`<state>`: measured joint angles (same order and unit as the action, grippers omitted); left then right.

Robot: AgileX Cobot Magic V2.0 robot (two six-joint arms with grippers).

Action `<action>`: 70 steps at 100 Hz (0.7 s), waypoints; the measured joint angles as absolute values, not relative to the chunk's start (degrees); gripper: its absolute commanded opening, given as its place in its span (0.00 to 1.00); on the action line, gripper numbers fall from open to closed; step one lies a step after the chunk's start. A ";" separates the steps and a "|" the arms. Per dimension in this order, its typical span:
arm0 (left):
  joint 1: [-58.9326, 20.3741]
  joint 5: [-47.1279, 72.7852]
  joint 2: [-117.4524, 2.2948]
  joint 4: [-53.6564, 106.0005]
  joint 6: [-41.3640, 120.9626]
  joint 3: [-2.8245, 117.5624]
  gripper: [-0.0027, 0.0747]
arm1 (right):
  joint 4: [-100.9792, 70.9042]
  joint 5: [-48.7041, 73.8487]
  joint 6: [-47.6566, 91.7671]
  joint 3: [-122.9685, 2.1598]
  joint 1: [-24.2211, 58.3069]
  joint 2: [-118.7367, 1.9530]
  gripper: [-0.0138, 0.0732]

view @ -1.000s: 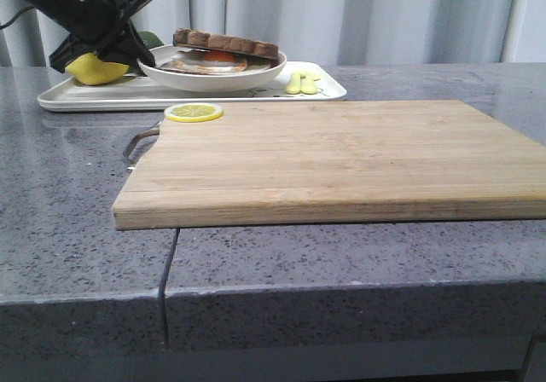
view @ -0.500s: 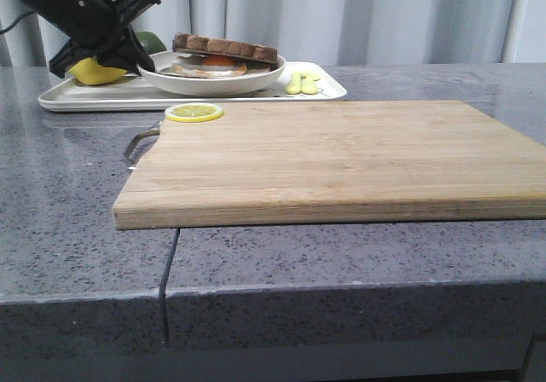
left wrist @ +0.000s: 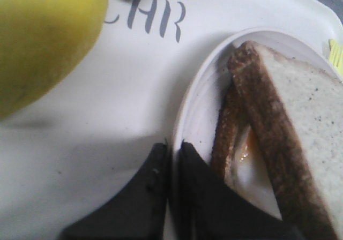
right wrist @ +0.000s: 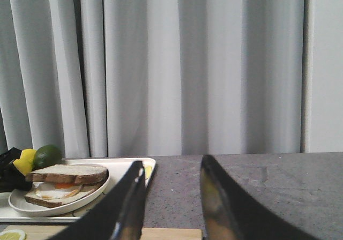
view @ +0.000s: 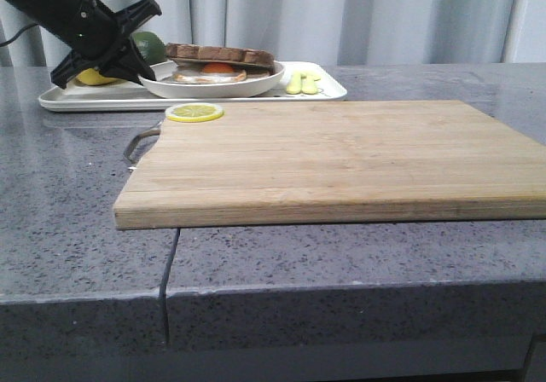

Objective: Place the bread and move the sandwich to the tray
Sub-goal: 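Carry the plate with the left gripper and lower it onto the tray, then open the left gripper and withdraw it from the plate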

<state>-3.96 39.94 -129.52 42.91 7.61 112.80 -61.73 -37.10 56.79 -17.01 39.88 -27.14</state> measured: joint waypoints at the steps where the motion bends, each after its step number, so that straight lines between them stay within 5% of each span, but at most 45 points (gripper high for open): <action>1: -3.96 39.94 -129.52 42.91 7.61 112.80 0.02 | -61.73 -37.10 56.79 -17.01 39.88 -27.14 0.48; 33: -3.96 40.03 -129.52 43.13 7.30 113.04 0.43 | -61.73 -37.20 56.79 -17.01 39.88 -27.14 0.48; 70: -3.96 42.54 -129.52 39.56 7.30 115.30 0.46 | -61.73 -37.30 56.79 -17.01 39.88 -27.14 0.48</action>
